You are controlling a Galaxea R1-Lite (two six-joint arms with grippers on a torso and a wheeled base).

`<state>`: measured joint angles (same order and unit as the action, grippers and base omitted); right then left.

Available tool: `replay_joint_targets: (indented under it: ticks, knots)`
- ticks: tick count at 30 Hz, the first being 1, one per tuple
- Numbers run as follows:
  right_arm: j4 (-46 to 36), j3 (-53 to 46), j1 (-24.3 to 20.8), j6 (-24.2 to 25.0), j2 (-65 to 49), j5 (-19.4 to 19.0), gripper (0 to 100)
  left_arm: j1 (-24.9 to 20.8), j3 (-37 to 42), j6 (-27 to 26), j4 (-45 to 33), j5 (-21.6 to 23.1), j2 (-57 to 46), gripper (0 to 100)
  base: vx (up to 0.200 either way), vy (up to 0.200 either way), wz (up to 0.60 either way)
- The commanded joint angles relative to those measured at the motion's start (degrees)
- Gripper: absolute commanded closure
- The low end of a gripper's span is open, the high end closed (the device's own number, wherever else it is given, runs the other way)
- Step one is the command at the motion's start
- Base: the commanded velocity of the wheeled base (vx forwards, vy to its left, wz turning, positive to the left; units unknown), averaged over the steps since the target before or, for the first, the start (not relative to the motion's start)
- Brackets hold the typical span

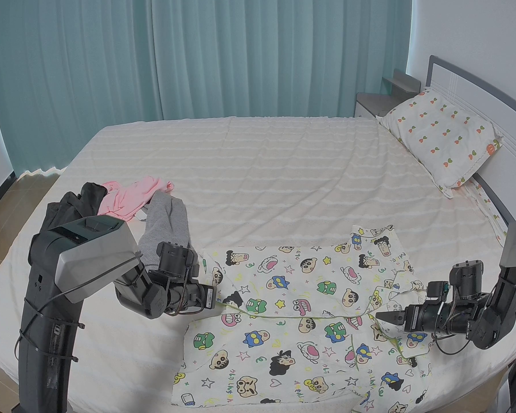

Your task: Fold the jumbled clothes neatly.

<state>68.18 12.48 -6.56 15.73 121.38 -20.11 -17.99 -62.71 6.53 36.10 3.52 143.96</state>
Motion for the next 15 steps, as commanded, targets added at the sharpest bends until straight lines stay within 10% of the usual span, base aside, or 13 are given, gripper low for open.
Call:
replay_joint_targets:
  ticks: [1, 4, 5, 15]
  knots:
    - [0.02, -0.09, -0.03, -0.08, 0.08, -0.01, 0, 0.85, 1.36, -0.21, -1.91, -0.10, -2.19, 100, 0.000, 0.000, 0.00]
    - [0.02, -0.09, -0.03, -0.08, 0.08, -0.01, 0, 1.29, 1.45, -1.61, -2.35, -0.18, -2.19, 100, 0.000, 0.000, 0.00]
    - [-0.07, -0.09, -0.03, -0.08, 0.08, -0.01, 0, 1.73, 1.80, -3.55, -2.35, -0.18, -2.10, 0, 0.000, 0.000, 0.00]
    - [-0.07, -0.09, -0.03, -0.08, 0.52, -0.01, 0, 1.29, 2.42, -10.14, -1.12, -0.27, -1.84, 0, 0.000, 0.000, 0.00]
